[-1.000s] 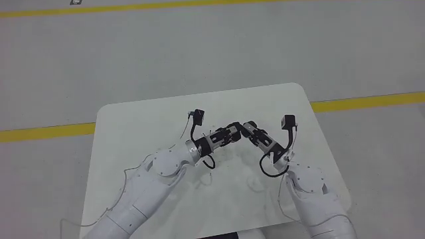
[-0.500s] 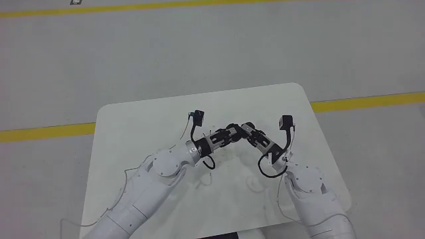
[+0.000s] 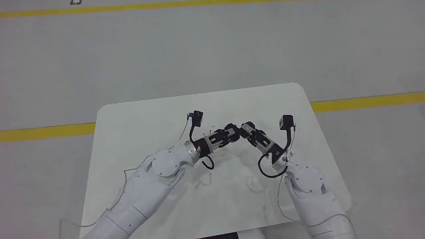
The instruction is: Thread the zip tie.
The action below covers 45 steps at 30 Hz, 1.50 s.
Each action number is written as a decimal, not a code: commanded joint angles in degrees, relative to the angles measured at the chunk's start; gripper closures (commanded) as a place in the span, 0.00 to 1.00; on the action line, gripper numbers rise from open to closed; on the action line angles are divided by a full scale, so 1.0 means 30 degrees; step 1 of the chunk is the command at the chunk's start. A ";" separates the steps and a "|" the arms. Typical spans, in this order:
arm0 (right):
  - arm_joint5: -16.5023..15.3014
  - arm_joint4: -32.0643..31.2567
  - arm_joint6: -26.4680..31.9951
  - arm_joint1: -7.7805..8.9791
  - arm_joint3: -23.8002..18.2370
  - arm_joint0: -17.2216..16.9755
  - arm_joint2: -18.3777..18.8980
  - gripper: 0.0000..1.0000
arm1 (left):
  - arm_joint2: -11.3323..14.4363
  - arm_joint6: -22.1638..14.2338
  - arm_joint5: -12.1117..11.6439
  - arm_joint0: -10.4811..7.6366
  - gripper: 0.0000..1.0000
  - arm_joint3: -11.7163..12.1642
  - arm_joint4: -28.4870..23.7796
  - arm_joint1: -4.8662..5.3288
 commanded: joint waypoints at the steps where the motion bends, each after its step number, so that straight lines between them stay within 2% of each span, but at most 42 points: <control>1: 0.0000 0.0028 0.0003 0.0005 -0.0029 -0.0008 0.0014 1.00 | 0.0008 0.0024 0.0004 0.0005 1.00 -0.0006 -0.0025 -0.0001; 9: 0.0000 0.0063 0.0167 0.0031 -0.0256 -0.0100 0.0078 1.00 | 0.0079 0.0100 0.0003 0.0006 1.00 -0.0103 -0.0055 -0.0014; 10: 0.0000 0.0005 0.0227 0.0038 -0.0291 -0.0109 0.0079 1.00 | 0.0087 0.0104 -0.0011 0.0011 0.84 -0.0125 -0.0082 -0.0017; 11: 0.0000 -0.0057 0.0267 0.0045 -0.0320 -0.0124 0.0083 1.00 | 0.0089 0.0111 -0.0040 0.0024 0.72 -0.0137 -0.0137 -0.0021; 14: 0.0000 -0.0160 0.0282 0.0058 -0.0383 -0.0180 0.0080 1.00 | 0.0100 0.0134 -0.0065 0.0027 0.74 -0.0128 -0.0161 -0.0024; 17: 0.0000 -0.0289 0.0291 0.0071 -0.0413 -0.0218 0.0047 1.00 | 0.0105 0.0168 -0.0059 0.0043 0.80 -0.0138 -0.0152 -0.0021; 23: 0.0000 -0.0425 0.0180 0.0099 -0.0467 -0.0278 0.0009 1.00 | 0.0073 0.0211 -0.0052 0.0111 0.82 -0.0214 -0.0110 0.0007; 26: 0.0000 -0.0501 0.0153 0.0116 -0.0516 -0.0299 -0.0013 1.00 | 0.0040 0.0196 -0.0042 0.0140 0.90 -0.0250 -0.0093 0.0028; 28: 0.0000 -0.0570 0.0146 0.0127 -0.0551 -0.0320 -0.0044 1.00 | 0.0021 0.0189 -0.0034 0.0160 1.00 -0.0264 -0.0097 0.0040; 35: 0.0000 -0.0686 0.0026 0.0168 -0.0629 -0.0353 -0.0133 1.00 | -0.0024 0.0113 -0.0029 0.0222 1.00 -0.0291 -0.0176 0.0073; 36: 0.0000 -0.0554 -0.0001 0.0167 -0.0635 -0.0355 -0.0161 0.68 | -0.0042 0.0097 -0.0047 0.0224 1.00 -0.0280 -0.0167 0.0083; 37: 0.0000 -0.0429 -0.0091 0.0165 -0.0602 -0.0380 -0.0145 0.00 | -0.0066 0.0089 -0.0063 0.0224 1.00 -0.0274 -0.0156 0.0092; 42: 0.0000 0.0387 0.0110 0.0234 -0.0359 -0.0627 0.0589 0.00 | -0.0463 -0.0007 -0.0228 0.0301 1.00 -0.0571 0.0355 0.0274; 45: 0.0000 0.0855 0.0949 0.0329 -0.0106 -0.0628 0.1200 0.00 | -0.0936 -0.0162 -0.0248 0.0564 1.00 -0.1052 0.0739 0.0492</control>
